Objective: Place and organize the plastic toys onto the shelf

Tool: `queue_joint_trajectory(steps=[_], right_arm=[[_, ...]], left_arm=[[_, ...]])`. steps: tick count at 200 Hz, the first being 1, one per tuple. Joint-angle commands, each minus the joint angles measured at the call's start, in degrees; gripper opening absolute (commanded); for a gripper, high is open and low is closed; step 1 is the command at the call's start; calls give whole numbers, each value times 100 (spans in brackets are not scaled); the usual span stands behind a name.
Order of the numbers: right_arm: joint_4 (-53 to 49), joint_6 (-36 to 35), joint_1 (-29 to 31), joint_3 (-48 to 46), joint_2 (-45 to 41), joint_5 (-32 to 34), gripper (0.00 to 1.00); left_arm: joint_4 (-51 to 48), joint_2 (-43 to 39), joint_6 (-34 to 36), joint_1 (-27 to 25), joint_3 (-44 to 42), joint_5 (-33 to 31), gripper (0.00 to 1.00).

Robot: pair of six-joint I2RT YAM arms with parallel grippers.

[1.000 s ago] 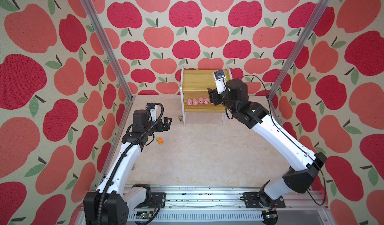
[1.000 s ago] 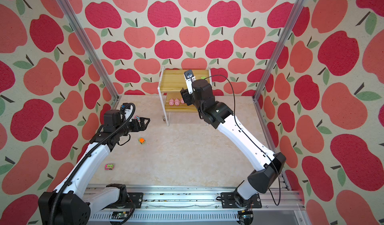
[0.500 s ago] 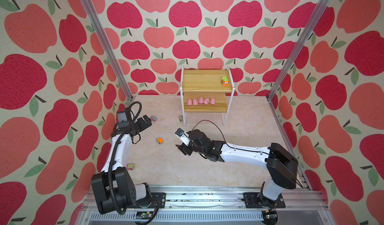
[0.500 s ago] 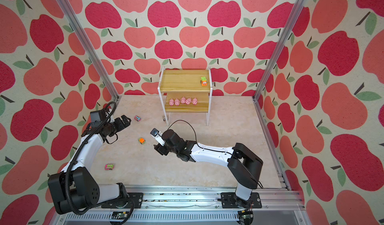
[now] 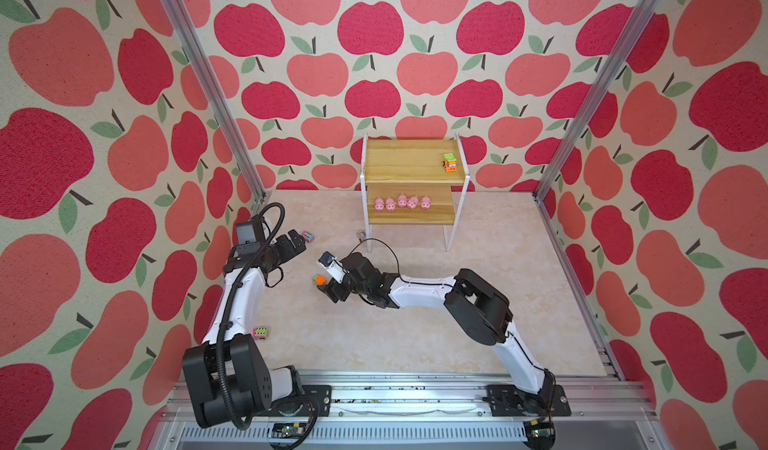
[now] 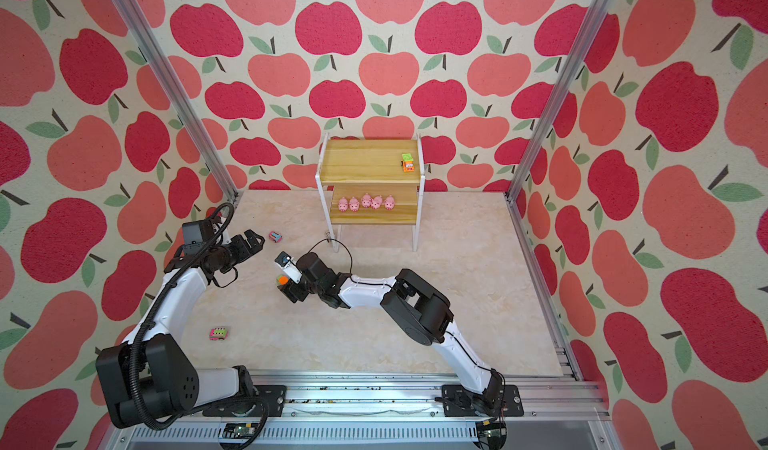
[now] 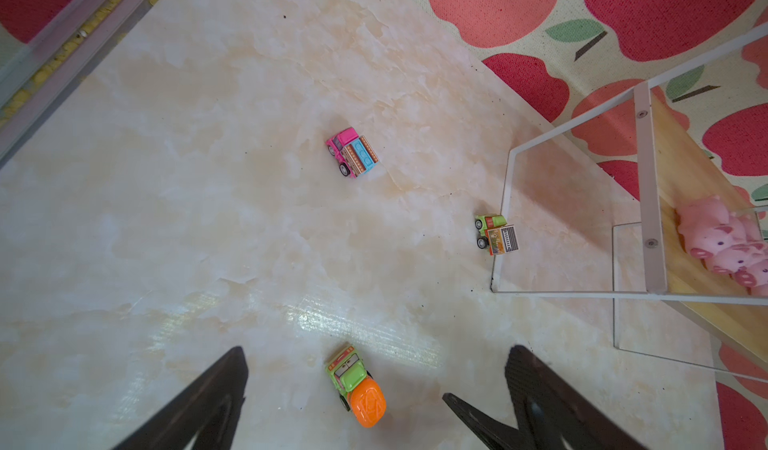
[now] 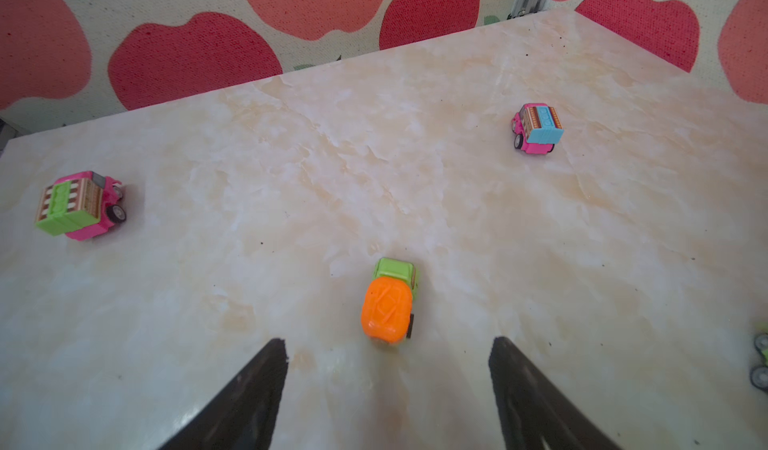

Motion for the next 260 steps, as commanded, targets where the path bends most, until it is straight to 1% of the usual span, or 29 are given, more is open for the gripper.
queue_joint_trajectory(steps=[1,23,48,75,86,100,119,132,146,159,182,204,236,260], right_arm=[[-294,111,-45,516,344,-298,80],[-718,154,-85,1022,726,-423,80],[-829,220,-94,1295,1007,-531,79],[-1029,252,-84,1644,1314,-593,73],[-1082,260,-77,1803,1442,-582,66],[-1166,269,-77,1980,1537,-524,52],[-983,218,-79,1777,1378,-456,36],[-833,144,-74,1445,1116,-453,29],[-482,90,-65,796,670,-450,27],[-94,46,-53,4,126,-472,25],[331,-51,5,-1322,-763,-523,24],[568,-113,56,-2580,-1478,-708,26],[702,-170,195,-3685,-1788,-720,26],[776,-226,324,-4042,-1836,-610,28]], left_arm=[[62,-24,-50,-31,91,114,99],[87,-23,-89,-36,81,137,99],[79,-56,-100,-34,69,85,99],[58,-40,-107,-23,81,49,100],[60,-38,-108,-17,91,49,100],[68,-25,-106,-13,80,40,100],[63,-34,-100,-4,67,32,100],[71,-32,-97,-2,72,27,100],[67,-21,-100,1,70,31,100],[76,-26,-100,0,73,32,100],[86,-31,-96,-7,59,58,100],[129,-21,-143,-14,55,135,99],[165,-45,-170,-81,47,212,99],[156,-95,-136,-144,65,182,99]])
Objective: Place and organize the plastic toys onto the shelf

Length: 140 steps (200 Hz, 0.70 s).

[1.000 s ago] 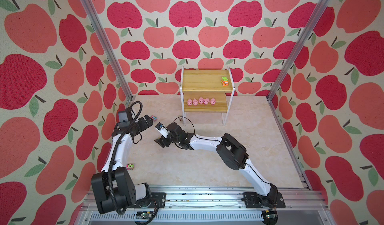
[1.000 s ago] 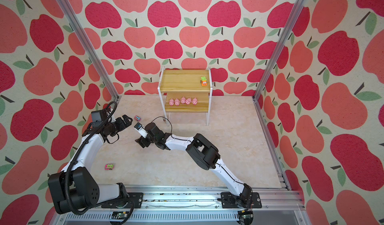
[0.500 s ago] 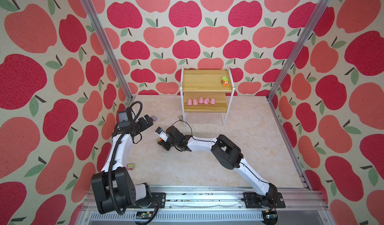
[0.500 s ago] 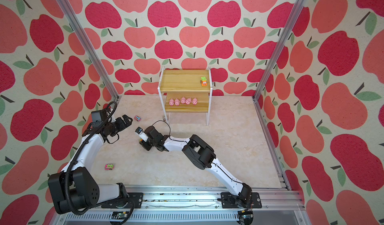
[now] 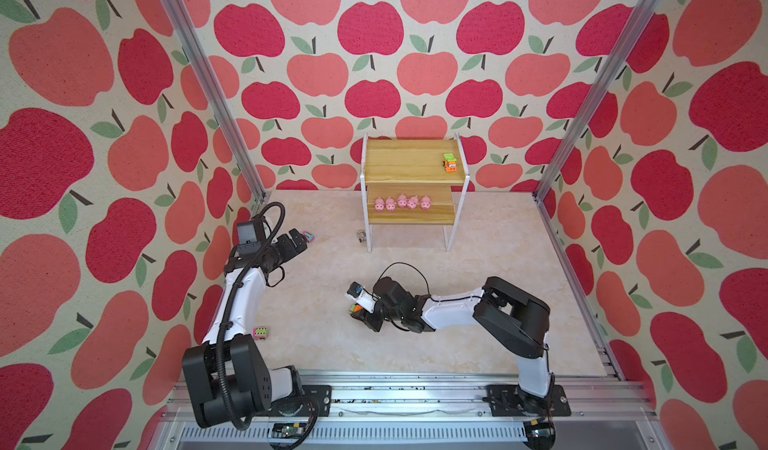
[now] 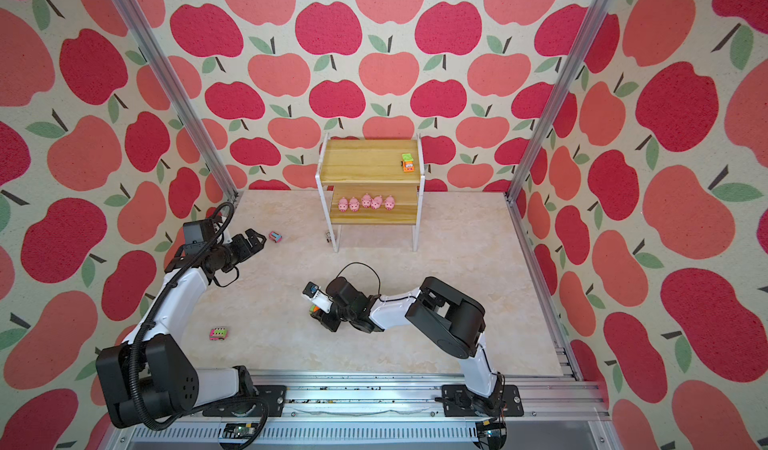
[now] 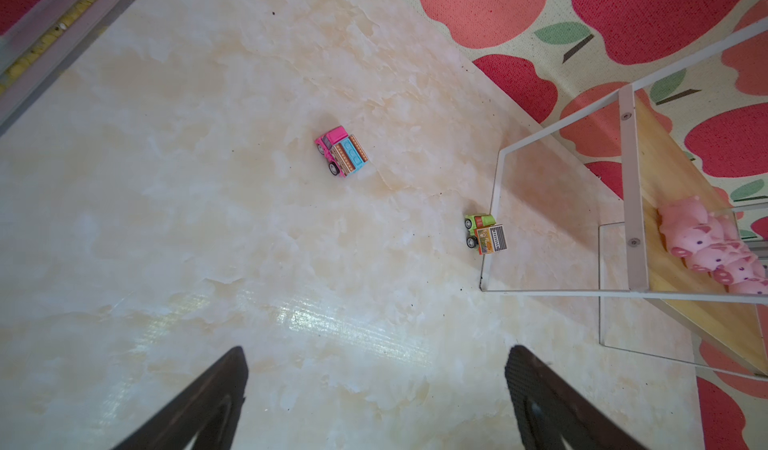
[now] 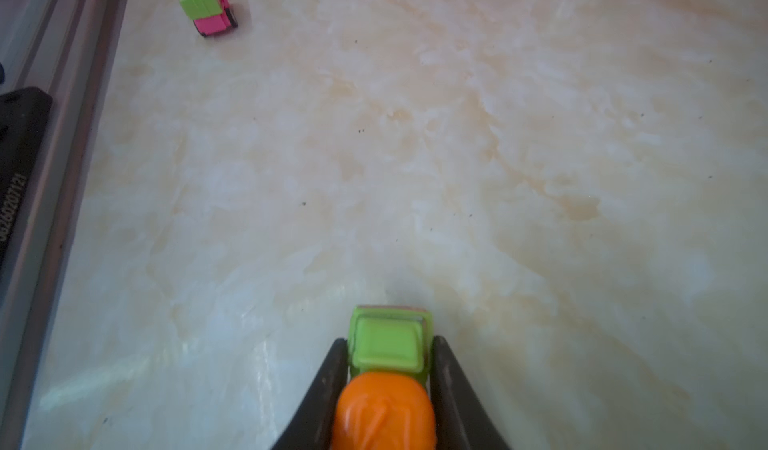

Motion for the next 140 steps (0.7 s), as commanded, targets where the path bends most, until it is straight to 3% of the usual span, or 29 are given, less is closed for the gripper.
queue_joint_trajectory(steps=[1,16,42,59,91,140], right_arm=[[133,-166,121,-335,-46,16,28],[23,-201,122,-443,-88,105,33],[-282,-369,98,-668,-276,289,55],[-457,-366,37,-901,-474,383,64],[-298,-222,-193,-1215,-621,341,66],[-398,-165,-281,-671,-143,116,66]], left_arm=[[110,-98,-9,-73,61,81,99],[131,-126,-8,-99,55,89,99],[163,-167,-8,-123,38,106,99],[167,-171,6,-132,34,111,99],[179,-195,10,-138,34,110,99],[168,-196,45,-160,14,83,99]])
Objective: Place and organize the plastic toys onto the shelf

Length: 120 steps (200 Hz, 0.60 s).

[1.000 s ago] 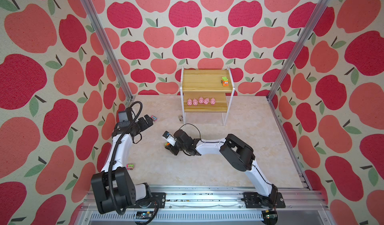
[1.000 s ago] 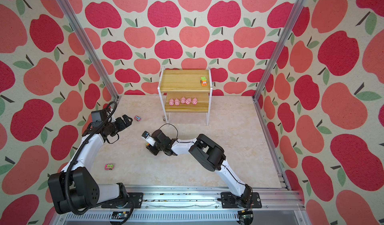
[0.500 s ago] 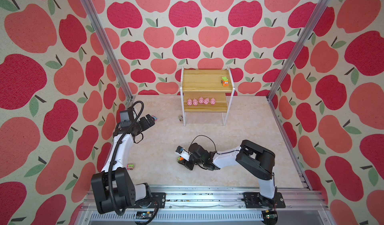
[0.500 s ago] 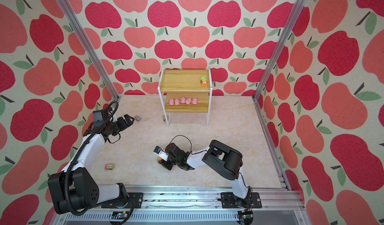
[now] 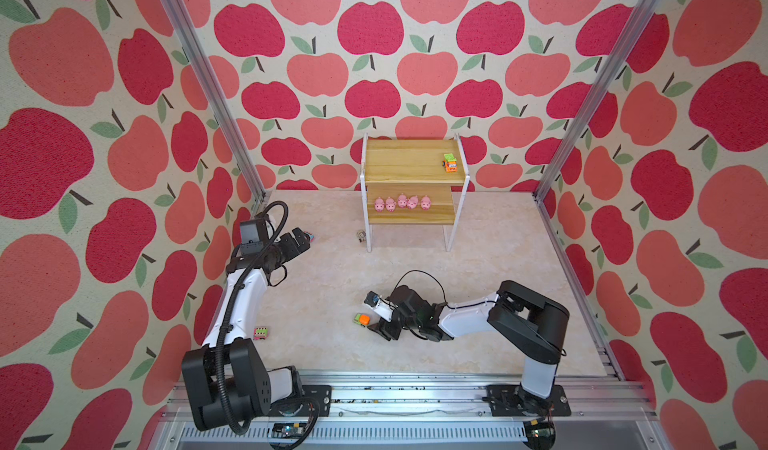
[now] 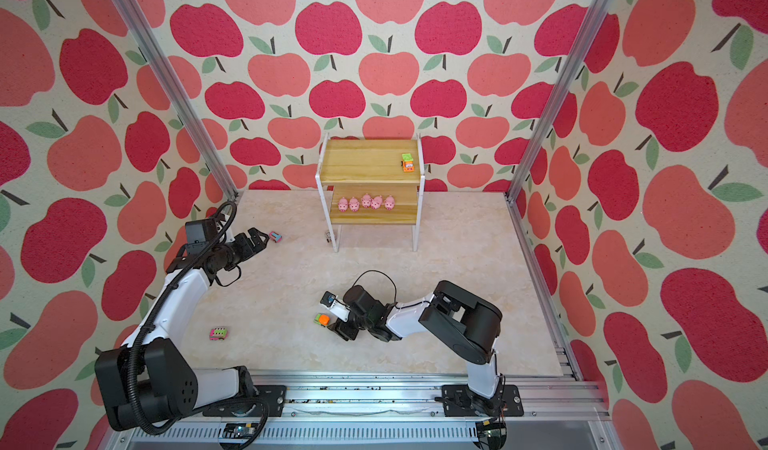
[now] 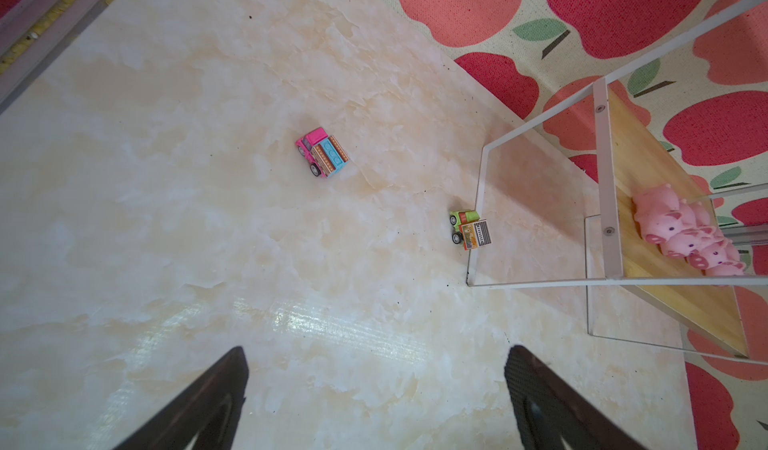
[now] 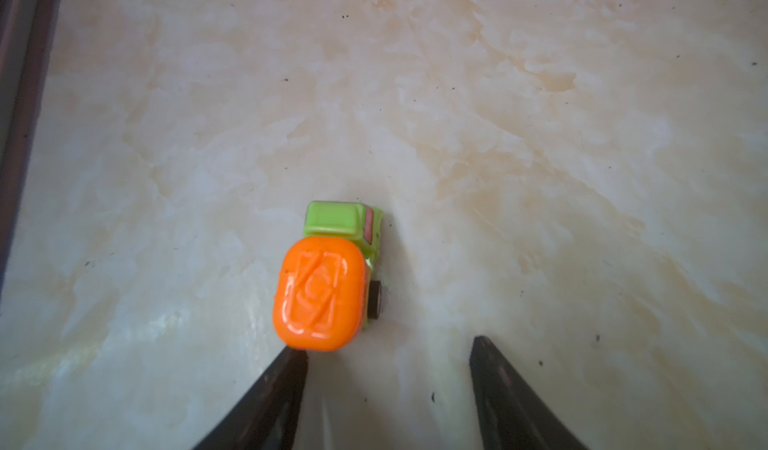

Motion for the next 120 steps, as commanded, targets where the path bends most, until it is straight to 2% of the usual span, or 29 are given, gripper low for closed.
queue_joint_trajectory(steps=[1,80,120], right_arm=[[-558,109,-41,169,399,-79,66],[-305,384,-518,494,663,-197,64],[238,324,-483,-199,91,-218,64]], left_arm=[[121,-102,45,-42,14,62,99],[118,-67,88,-111,9,11,99],[85,-43,159,-184,23,-56,99]])
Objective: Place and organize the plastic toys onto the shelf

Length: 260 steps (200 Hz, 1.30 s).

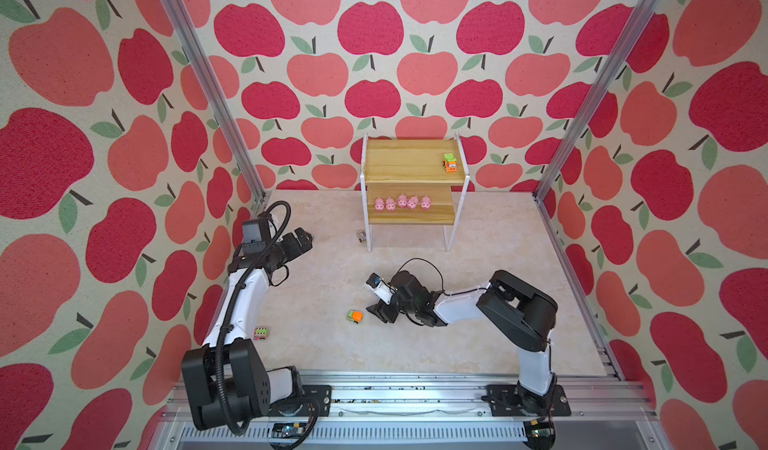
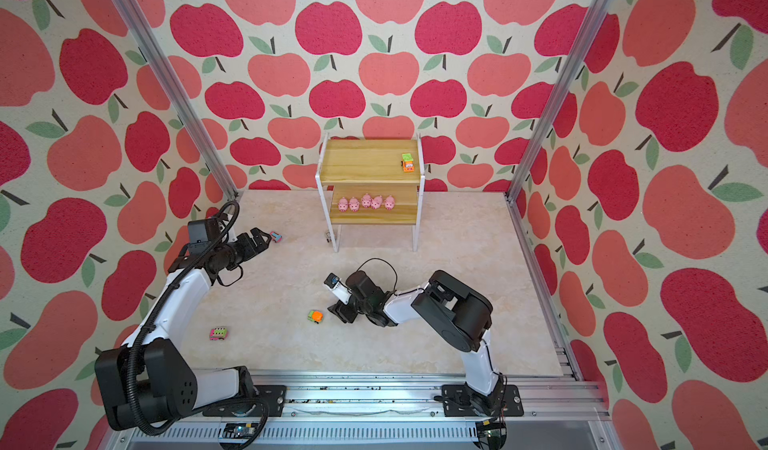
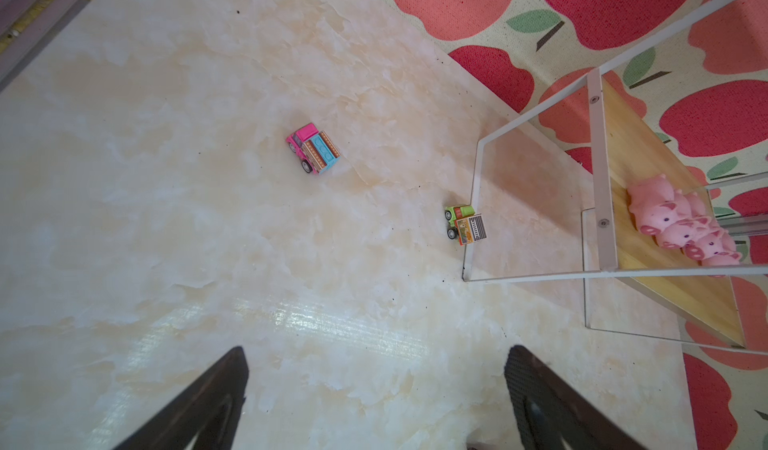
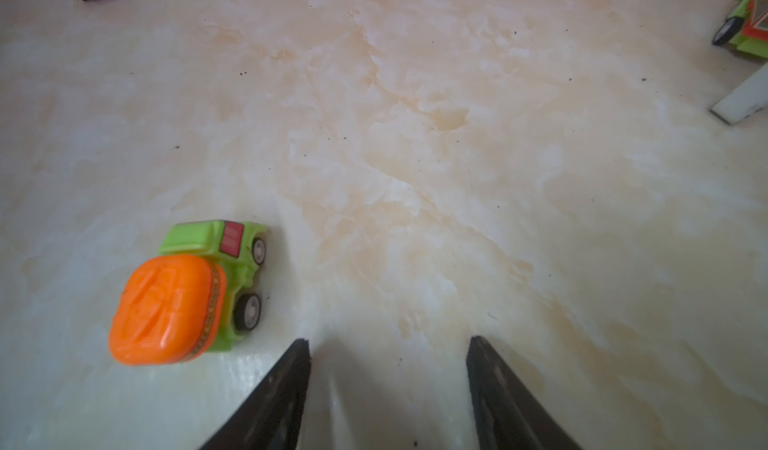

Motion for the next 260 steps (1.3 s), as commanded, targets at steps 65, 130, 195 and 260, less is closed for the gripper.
queue_joint_trajectory(steps=[65,130,195,260], right_arm=[[-683,-467,674,-336,-159,-63,68],[-1050,-390,742,277,343,-6,69],[-1175,-262,553,468,590,97,69],[-992,-92,148,375,637,84,68]], left_arm=[[100,-12,154,-78,26,-38,99],[106,-67,168,-104,21,-56,99],[105,-86,184,-157,3,-51,99],[100,-121,212,-209,3,-108,99]])
